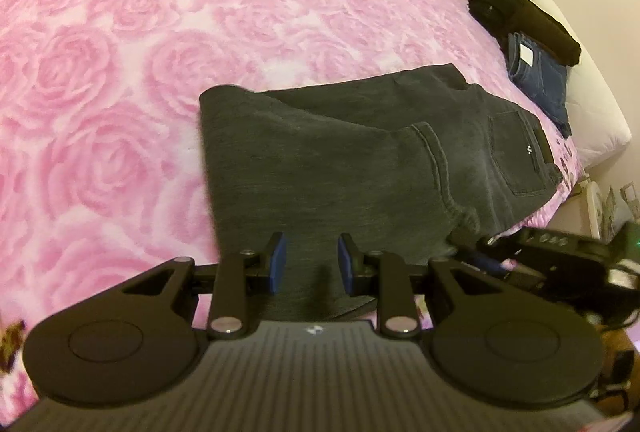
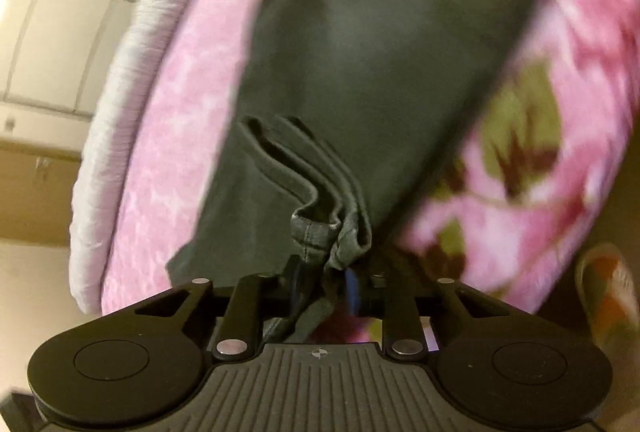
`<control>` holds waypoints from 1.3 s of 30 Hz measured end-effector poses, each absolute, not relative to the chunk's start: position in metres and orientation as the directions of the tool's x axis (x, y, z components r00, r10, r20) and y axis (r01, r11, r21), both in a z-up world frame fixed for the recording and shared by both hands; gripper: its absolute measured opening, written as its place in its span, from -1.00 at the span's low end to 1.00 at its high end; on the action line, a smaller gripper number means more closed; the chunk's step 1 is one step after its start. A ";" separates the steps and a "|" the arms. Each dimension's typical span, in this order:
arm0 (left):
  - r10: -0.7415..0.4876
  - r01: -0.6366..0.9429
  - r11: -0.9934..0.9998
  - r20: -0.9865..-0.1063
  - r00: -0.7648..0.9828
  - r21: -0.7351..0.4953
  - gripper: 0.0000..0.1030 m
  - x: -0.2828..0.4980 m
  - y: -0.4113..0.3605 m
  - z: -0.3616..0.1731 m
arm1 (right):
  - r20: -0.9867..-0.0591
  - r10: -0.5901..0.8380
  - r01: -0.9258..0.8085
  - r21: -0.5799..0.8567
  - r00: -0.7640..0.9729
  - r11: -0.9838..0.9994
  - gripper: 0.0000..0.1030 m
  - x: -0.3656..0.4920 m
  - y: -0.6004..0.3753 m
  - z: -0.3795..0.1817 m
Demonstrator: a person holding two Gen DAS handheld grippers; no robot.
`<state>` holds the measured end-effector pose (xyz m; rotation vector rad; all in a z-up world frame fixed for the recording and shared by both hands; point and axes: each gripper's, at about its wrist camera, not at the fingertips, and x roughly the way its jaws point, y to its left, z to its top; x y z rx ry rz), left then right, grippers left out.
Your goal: Fold clothes
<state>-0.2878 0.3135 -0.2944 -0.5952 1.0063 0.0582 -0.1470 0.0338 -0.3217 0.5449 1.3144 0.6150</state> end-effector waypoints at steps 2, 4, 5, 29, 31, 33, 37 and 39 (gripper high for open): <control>-0.228 -0.309 0.840 -0.807 0.544 -0.446 -0.57 -0.285 0.314 -0.297 | -0.684 0.707 -0.157 0.690 0.178 0.707 -0.52 -0.152 0.039 -0.312; -0.233 -0.319 0.835 -0.814 0.532 -0.448 -0.57 -0.282 0.313 -0.303 | -0.693 0.701 -0.067 0.702 0.167 0.709 -0.48 -0.149 0.037 -0.327; -0.233 -0.323 0.835 -0.818 0.526 -0.446 -0.57 -0.280 0.312 -0.305 | -0.699 0.697 -0.015 0.704 0.157 0.710 -0.48 -0.147 0.035 -0.336; -0.184 -0.344 0.833 -0.804 0.566 -0.433 -0.57 -0.237 0.265 -0.280 | -0.744 0.663 -0.278 0.623 0.080 0.732 -0.71 -0.099 -0.002 -0.317; -0.179 -0.354 0.834 -0.815 0.551 -0.422 -0.57 -0.239 0.265 -0.282 | -0.715 0.693 -0.239 0.660 0.092 0.712 -0.69 -0.099 -0.010 -0.324; -0.173 -0.355 0.841 -0.824 0.540 -0.409 -0.57 -0.240 0.266 -0.282 | -0.708 0.699 -0.226 0.669 0.096 0.708 -0.68 -0.098 -0.003 -0.325; -0.169 -0.359 0.841 -0.826 0.538 -0.406 -0.57 -0.238 0.266 -0.284 | -0.708 0.697 -0.235 0.663 0.112 0.711 -0.67 -0.098 0.007 -0.322; -0.172 -0.359 0.839 -0.826 0.537 -0.409 -0.57 -0.236 0.265 -0.285 | -0.710 0.696 -0.210 0.668 0.110 0.714 -0.58 -0.097 0.010 -0.321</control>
